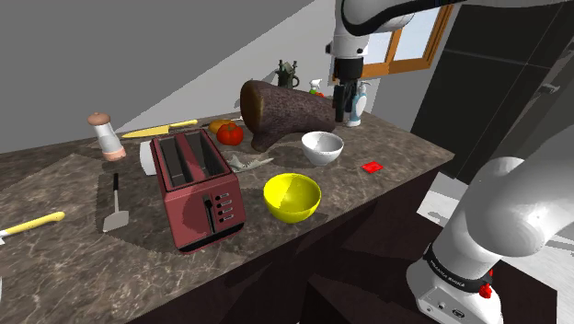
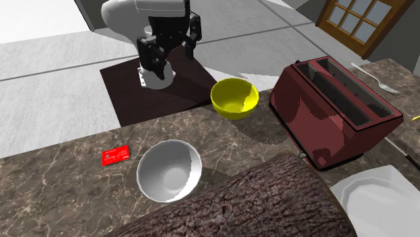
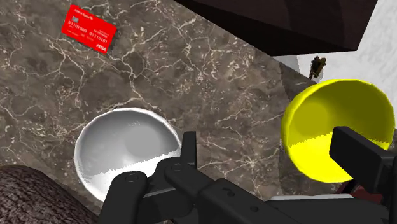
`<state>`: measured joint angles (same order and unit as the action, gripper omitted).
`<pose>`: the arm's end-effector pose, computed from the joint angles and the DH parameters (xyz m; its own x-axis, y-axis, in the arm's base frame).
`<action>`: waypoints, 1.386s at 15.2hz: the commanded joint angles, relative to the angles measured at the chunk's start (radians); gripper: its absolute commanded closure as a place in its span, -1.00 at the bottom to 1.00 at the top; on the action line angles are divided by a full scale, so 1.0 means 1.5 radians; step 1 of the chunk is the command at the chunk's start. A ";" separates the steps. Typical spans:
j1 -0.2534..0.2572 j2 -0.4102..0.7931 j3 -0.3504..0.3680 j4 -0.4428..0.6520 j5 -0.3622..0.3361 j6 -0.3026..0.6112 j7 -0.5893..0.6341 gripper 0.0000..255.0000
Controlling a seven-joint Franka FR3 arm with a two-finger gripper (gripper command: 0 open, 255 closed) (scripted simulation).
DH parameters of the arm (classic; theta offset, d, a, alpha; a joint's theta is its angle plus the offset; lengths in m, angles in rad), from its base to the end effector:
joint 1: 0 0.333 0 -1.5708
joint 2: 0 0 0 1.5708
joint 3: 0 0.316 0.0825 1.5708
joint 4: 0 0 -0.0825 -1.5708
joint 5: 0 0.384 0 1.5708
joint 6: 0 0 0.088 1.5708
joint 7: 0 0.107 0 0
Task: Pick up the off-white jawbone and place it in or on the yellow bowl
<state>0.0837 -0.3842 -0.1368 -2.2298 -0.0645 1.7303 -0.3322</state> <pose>0.4247 -0.0336 0.5139 0.9467 0.3008 -0.1150 0.2996 -0.9537 -0.0282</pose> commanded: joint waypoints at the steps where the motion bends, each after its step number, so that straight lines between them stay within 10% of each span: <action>1: 0.011 0.052 -0.003 0.021 -0.001 0.031 -0.039 -1.00; 21: 0.070 0.524 0.049 0.362 -0.016 0.165 -0.354 -1.00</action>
<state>0.1816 0.3686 -0.0730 -1.7156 -0.0837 1.9727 -0.8463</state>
